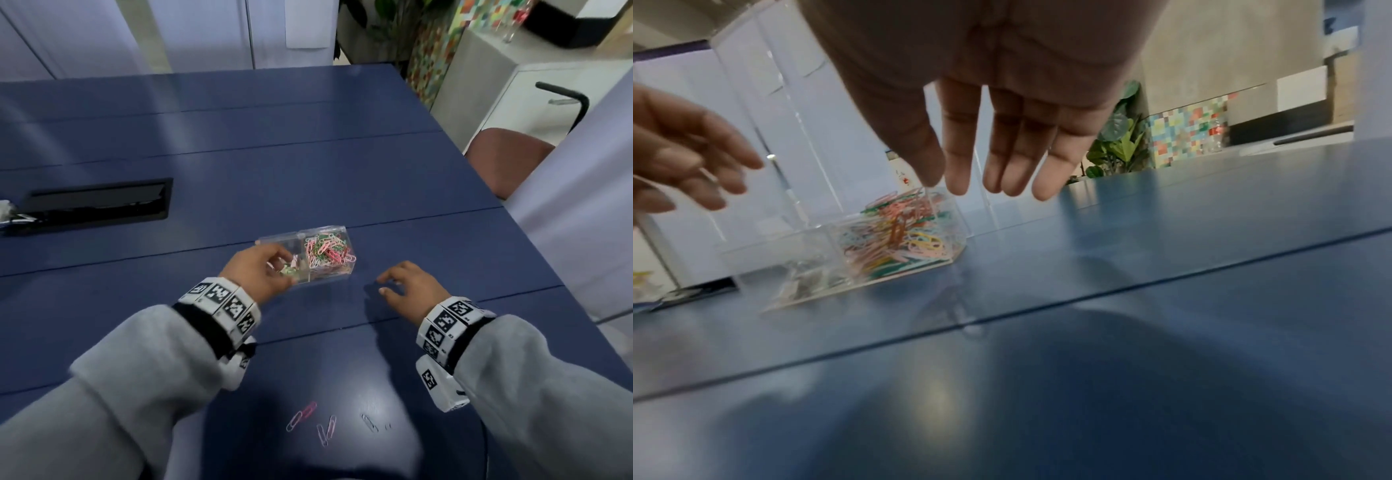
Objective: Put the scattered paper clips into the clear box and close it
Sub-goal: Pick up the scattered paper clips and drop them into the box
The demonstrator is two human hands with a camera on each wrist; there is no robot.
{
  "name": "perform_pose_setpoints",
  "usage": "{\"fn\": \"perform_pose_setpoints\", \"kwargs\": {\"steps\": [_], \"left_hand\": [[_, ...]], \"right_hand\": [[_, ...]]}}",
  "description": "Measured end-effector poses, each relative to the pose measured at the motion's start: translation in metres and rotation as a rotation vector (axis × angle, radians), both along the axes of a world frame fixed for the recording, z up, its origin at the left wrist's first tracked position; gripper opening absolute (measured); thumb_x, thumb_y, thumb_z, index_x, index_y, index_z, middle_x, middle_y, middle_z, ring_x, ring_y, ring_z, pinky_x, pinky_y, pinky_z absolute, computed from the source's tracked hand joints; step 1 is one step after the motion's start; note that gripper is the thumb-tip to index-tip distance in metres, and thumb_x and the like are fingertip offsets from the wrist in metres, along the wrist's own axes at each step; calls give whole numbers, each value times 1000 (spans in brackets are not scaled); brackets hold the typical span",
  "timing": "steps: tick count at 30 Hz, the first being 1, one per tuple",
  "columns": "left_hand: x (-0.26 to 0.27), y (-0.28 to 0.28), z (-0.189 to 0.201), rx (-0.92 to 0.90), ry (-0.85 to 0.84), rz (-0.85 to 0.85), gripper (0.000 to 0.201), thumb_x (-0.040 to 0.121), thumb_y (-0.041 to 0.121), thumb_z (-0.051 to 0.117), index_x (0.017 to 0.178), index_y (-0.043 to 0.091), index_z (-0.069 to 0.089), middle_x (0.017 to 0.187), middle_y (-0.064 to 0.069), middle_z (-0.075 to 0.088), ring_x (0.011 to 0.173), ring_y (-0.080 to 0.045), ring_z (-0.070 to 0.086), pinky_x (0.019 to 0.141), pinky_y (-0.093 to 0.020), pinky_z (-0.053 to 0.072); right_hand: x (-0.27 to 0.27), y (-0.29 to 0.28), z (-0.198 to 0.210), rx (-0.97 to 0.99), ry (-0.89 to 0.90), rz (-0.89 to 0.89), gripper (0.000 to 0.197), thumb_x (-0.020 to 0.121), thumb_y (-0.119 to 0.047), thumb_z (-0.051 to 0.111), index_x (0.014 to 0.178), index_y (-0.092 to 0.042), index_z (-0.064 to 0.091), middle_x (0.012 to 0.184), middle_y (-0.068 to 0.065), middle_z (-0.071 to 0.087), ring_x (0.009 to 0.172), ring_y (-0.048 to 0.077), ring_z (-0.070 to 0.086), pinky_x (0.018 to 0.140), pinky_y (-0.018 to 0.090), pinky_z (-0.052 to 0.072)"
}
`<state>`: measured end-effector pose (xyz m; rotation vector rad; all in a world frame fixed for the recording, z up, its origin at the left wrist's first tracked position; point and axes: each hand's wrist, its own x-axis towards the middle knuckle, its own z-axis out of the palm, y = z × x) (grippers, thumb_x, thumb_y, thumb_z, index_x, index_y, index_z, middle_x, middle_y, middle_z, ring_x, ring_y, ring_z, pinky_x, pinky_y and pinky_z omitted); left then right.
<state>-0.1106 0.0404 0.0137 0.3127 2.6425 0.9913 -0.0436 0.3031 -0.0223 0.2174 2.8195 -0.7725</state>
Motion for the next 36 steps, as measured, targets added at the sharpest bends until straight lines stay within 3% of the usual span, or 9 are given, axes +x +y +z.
{"fn": "perform_pose_setpoints", "kwargs": {"steps": [7,9,11,16,20,26,30,33,36], "left_hand": [[86,-39,-19,-250,-194,-292,33,79,18,68,111,24,60,92,9,51,70,-3,52,75,-13,43],[106,-42,-31,-307,-229,-407,41,80,17,65,120,22,56,97,9,47,66,6,44,74,-10,38],[121,-42,-40,-374,-266,-480,50,81,18,63,129,24,49,101,8,43,69,2,44,80,-14,36],[143,-32,-48,-391,-289,-467,60,81,20,65,135,25,39,122,-2,47,90,-12,50,88,-21,43],[148,-20,-51,-402,-245,-442,61,80,19,65,135,27,39,126,-2,44,107,-21,56,90,-28,47],[155,-7,-52,-439,-204,-442,57,78,23,66,130,23,42,125,-3,42,107,-24,56,86,-29,47],[162,1,-54,-448,-192,-470,56,77,25,67,127,20,42,123,-5,41,106,-26,55,86,-33,50],[163,6,-57,-440,-193,-468,56,78,22,67,128,21,42,124,-6,41,106,-26,55,84,-32,48],[162,10,-60,-421,-172,-481,50,79,16,66,124,21,45,123,-6,44,105,-26,56,81,-29,46]], "right_hand": [[66,-15,2,80,-162,252,26,87,-23,56,112,-19,60,104,-1,51,104,19,57,91,30,44],[85,-22,-3,115,-226,360,29,87,-21,54,115,-21,59,114,1,54,108,19,55,91,27,41],[102,-29,-5,123,-288,419,32,87,-18,52,119,-20,56,121,2,52,109,19,55,91,25,40],[136,-50,-15,9,-329,339,43,86,-11,53,128,-18,48,108,-3,43,85,13,49,79,14,35],[148,-62,-17,-13,-270,247,45,85,-13,55,129,-20,46,114,-2,42,102,18,54,87,18,38],[159,-50,-19,39,-292,35,43,81,-10,57,123,-14,48,123,6,45,92,16,48,90,22,40],[161,-62,-26,-13,-302,27,44,81,-2,52,122,-15,50,112,3,44,89,15,48,89,20,41],[155,-78,-29,-42,-271,41,40,82,-2,52,119,-16,54,103,-3,38,95,22,55,93,29,45],[148,-89,-29,-59,-264,95,40,83,-1,50,120,-14,54,109,5,46,103,26,56,92,27,43]]}}
